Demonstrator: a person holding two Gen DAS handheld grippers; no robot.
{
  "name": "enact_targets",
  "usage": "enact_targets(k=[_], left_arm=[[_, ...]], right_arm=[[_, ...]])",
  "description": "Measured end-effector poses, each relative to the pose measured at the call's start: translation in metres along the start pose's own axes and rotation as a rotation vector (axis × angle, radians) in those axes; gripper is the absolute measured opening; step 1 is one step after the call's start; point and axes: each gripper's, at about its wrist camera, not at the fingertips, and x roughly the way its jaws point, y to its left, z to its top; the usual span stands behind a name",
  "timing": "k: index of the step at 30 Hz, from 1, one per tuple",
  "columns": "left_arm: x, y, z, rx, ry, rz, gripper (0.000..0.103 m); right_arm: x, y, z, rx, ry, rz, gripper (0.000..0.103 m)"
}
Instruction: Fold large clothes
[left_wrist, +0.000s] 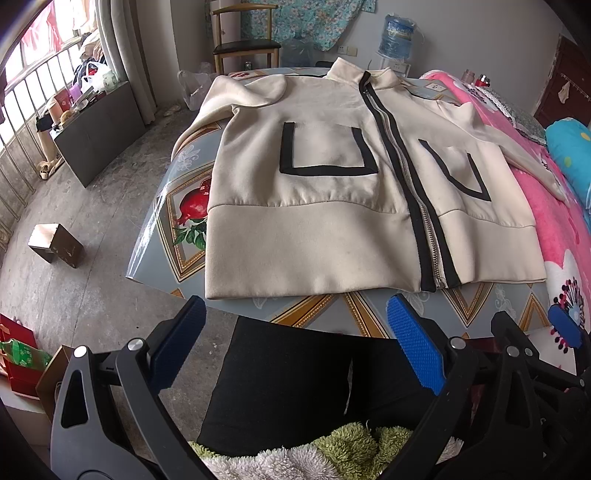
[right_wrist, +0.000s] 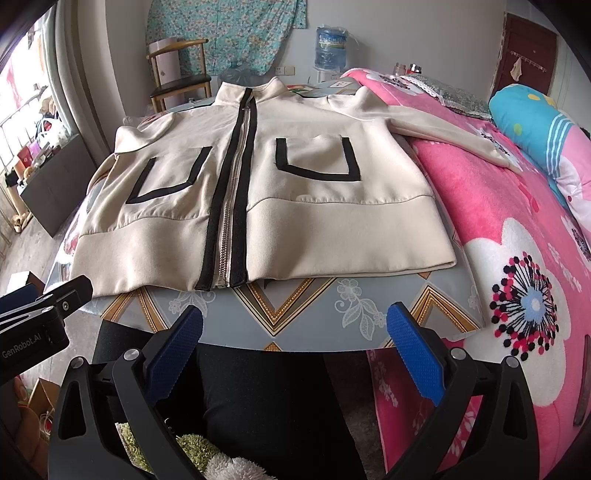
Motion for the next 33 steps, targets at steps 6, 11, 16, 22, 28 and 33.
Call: enact_targets(k=[6,11,16,22,28,33], left_arm=[[-0.0001,0.0007,-0.0001,0.001,-0.001,0.003,0.095],[-0.0002,0.0034,0.0003,0.0,-0.001,0.003,0.095],[-0.0001,0.003,0.0002,0.001,0.0,0.002,0.095],[-0.0001,0.0028,0.0001,0.001,-0.003,0.004,0.095],[0.0002,0.0051,0.0007,0.001,-0.002,0.006,0.095],[-0.0002,0.0056,0.0007,0.002,-0.002,0.007,0.095]], right_arm=[[0.0,-0.0002,0.0001,0.0,0.0,0.0,0.097],[0.0001,-0.0023,0.0008,0.003,-0.001,-0.002,0.097],[0.0003,-0.0021,0.0005,0.002,-0.002,-0.002,0.097],[0.0002,-0.004,0.001,0.005,-0.004,-0.004,0.097],[0.0003,-0.0055,0.0016,0.007,-0.004,-0.005,0.097],[0.0009,-0.008,0.0028,0.01,-0.006,-0.009,0.097]])
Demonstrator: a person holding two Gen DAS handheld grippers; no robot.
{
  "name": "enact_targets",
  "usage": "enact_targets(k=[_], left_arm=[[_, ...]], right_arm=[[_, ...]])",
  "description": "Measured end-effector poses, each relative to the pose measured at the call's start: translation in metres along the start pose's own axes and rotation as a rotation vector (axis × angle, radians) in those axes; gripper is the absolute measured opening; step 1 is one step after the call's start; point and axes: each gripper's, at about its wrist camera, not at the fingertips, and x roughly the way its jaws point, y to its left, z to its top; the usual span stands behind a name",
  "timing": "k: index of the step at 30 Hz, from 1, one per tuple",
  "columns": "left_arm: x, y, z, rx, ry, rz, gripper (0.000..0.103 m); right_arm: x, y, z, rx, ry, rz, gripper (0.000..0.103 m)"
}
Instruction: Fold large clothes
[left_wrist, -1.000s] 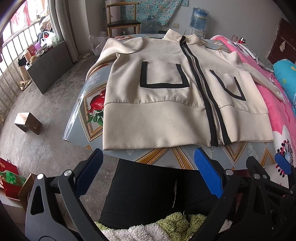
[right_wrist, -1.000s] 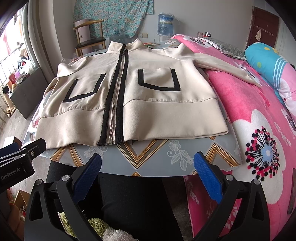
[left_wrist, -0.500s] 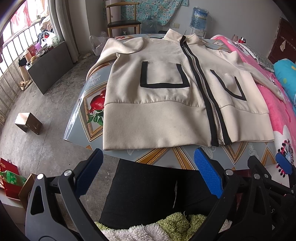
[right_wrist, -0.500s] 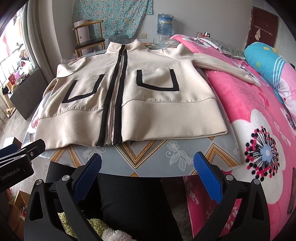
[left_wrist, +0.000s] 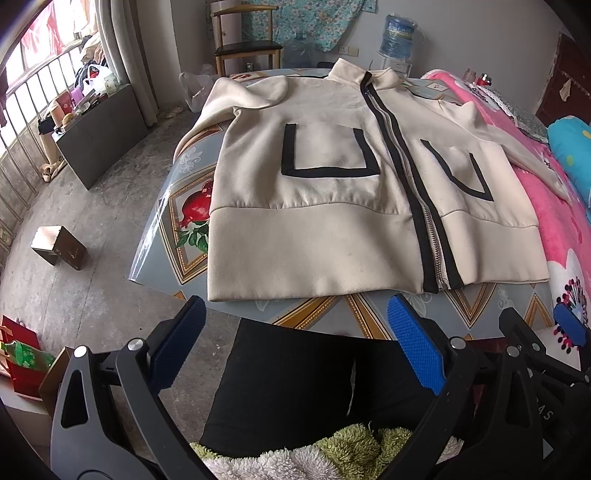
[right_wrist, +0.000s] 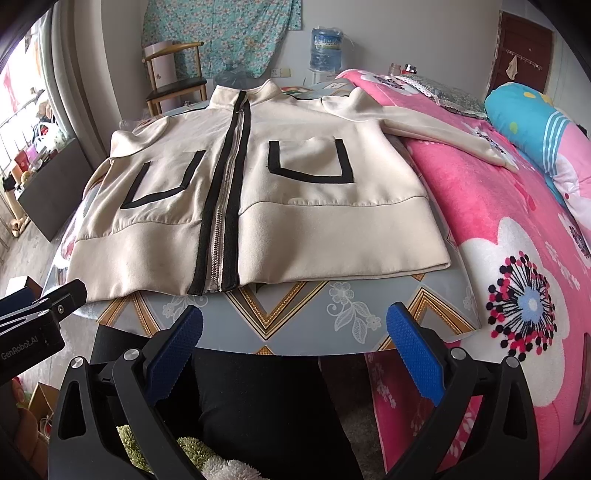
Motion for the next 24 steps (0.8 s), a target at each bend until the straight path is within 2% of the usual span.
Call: enact_targets(k=[13,16,19,21,24], left_arm=[[0.009,0.009,0.006,0.016,-0.02,-0.004,0.095],[0.013,0.03,0.009,0.005,-0.048,-0.024,0.095],[0.018,0.057,0.013,0.001,-0.087,-0.01,0.095],[0.027,0.075,0.015,-0.011,-0.089,-0.005,0.095],[0.045,0.097,0.017,-0.047,-0.077,-0.037,0.095]], right_arm=[[0.006,-0.005,0.006,-0.013,-0.009,-0.041,0.097],[0.01,-0.023,0.012,-0.004,-0.021,-0.052,0.097],[0.016,-0.052,0.019,0.044,-0.02,-0.049,0.097],[0.021,-0.076,0.026,0.095,-0.017,-0.057,0.097],[0.032,-0.107,0.034,0.162,-0.005,-0.053,0.097]])
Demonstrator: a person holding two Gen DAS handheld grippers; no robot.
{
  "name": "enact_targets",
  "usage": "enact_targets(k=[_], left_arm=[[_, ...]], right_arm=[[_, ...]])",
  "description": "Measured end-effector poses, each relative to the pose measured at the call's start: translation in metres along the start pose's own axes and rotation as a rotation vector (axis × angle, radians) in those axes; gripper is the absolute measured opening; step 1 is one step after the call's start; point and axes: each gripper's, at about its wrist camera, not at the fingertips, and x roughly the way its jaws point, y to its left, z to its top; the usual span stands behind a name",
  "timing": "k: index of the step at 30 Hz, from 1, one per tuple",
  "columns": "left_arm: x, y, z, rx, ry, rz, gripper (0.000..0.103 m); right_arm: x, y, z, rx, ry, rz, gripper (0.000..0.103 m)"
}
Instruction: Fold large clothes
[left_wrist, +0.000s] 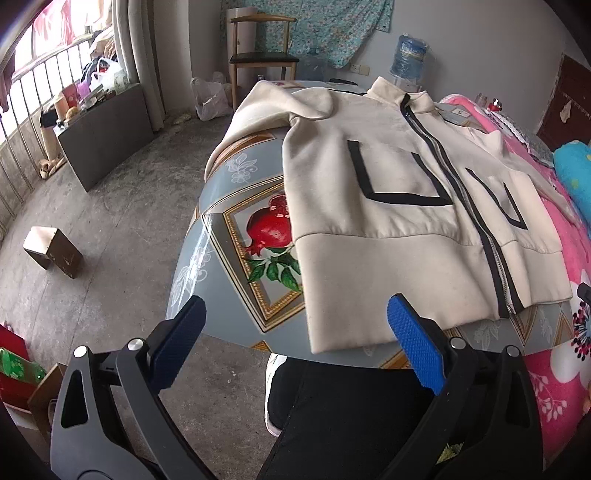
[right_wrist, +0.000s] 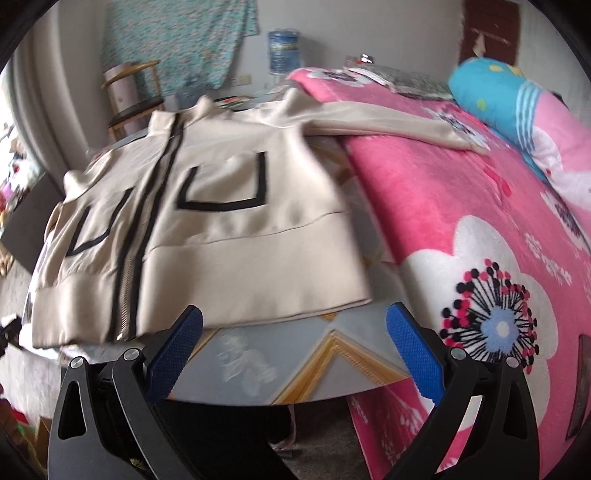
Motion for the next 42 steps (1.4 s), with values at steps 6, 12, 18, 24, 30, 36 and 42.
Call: enact_targets(k=[6,12,18,24,30,36,42], left_arm=[[0.026,0.002,0.011,0.018,0.005,-0.091,0.095],[0.049,-0.015,0.021,0.029,0.032,-0.148,0.095],[0.062,-0.025,0.025,0.082,0.046,-0.108,0.072],[0.062,-0.024,0.024,0.11,0.046,-0.094,0.054],[0.064,-0.03,0.026,0.126,0.028,-0.079,0.044],[0.055,-0.033,0.029,0.153,0.005,-0.021,0.009],[0.009,-0.025,0.039,0.171,-0.059,-0.066,0.005]], right_arm=[[0.027,-0.02,0.014,0.044,0.051,0.072,0.097],[0.047,-0.019,0.021,0.025,0.071,0.036,0.091],[0.066,-0.027,0.022,0.06,0.111,0.054,0.076],[0.069,-0.029,0.022,0.058,0.102,0.061,0.064],[0.077,-0.02,0.025,0.015,0.106,0.078,0.038],[0.064,-0.008,0.027,-0.066,0.076,0.032,0.009],[0.02,-0.005,0.035,-0.097,0.011,0.047,0.008]])
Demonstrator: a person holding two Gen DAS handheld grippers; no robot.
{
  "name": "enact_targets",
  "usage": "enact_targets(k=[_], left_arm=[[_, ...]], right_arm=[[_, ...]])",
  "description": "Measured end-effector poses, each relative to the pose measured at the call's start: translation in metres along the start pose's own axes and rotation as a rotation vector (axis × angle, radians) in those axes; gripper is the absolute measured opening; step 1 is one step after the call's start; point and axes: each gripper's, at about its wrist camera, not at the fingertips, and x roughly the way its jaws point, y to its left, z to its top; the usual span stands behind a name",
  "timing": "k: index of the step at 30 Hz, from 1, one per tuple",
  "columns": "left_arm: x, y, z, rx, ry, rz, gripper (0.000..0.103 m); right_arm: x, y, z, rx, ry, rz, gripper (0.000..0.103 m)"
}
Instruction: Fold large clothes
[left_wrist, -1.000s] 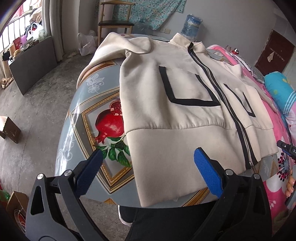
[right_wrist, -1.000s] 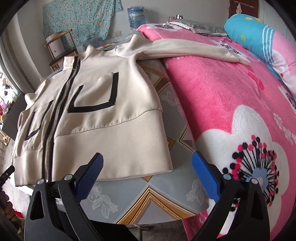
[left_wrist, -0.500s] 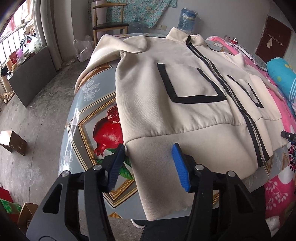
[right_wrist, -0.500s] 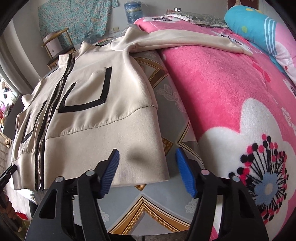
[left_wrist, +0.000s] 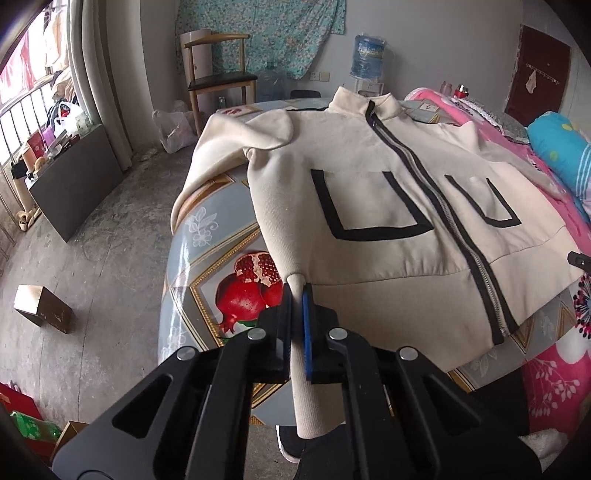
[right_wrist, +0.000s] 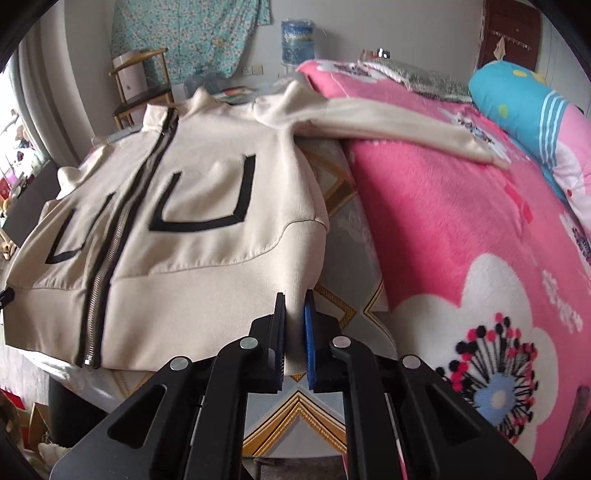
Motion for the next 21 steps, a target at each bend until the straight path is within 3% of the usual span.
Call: enact_targets(k=[5,10,13,14,15,17,19,21], left_arm=[[-0.019,0.001,-0.005,0.01,0.025,-0.003,0.004],[0.006,0.01,-0.028,-0.002,0.139,0.02,0.008],[0.013,0.023,-0.032,-0.043,0.166,0.011,0.019],[0.009,0.029,-0.03,-0.065,0.159,0.005,0.03],[0.005,0.034,-0.029,-0.079,0.142,0.009,0.049],[-0.007,0.047,-0.026,-0.116,0.081,0.033,0.067],[-0.014,0.058,-0.02,-0.15,0.041,0.04,0.072],[-0.018,0.068,-0.012,-0.187,0.009,0.049,0.079]], right_arm=[[-0.019,-0.002,-0.014,-0.005,0.011,-0.006,0.008],[0.009,-0.017,-0.037,0.039,0.128,-0.023,0.01],[0.009,-0.027,-0.033,0.073,0.144,-0.011,0.017],[0.002,-0.029,-0.029,0.083,0.12,0.003,0.026],[-0.005,-0.029,-0.024,0.082,0.094,0.008,0.042],[-0.018,-0.024,-0.013,0.063,0.03,0.007,0.058],[-0.022,-0.011,-0.002,0.036,0.003,0.027,0.06],[-0.02,0.008,0.012,0.006,-0.003,0.085,0.07]])
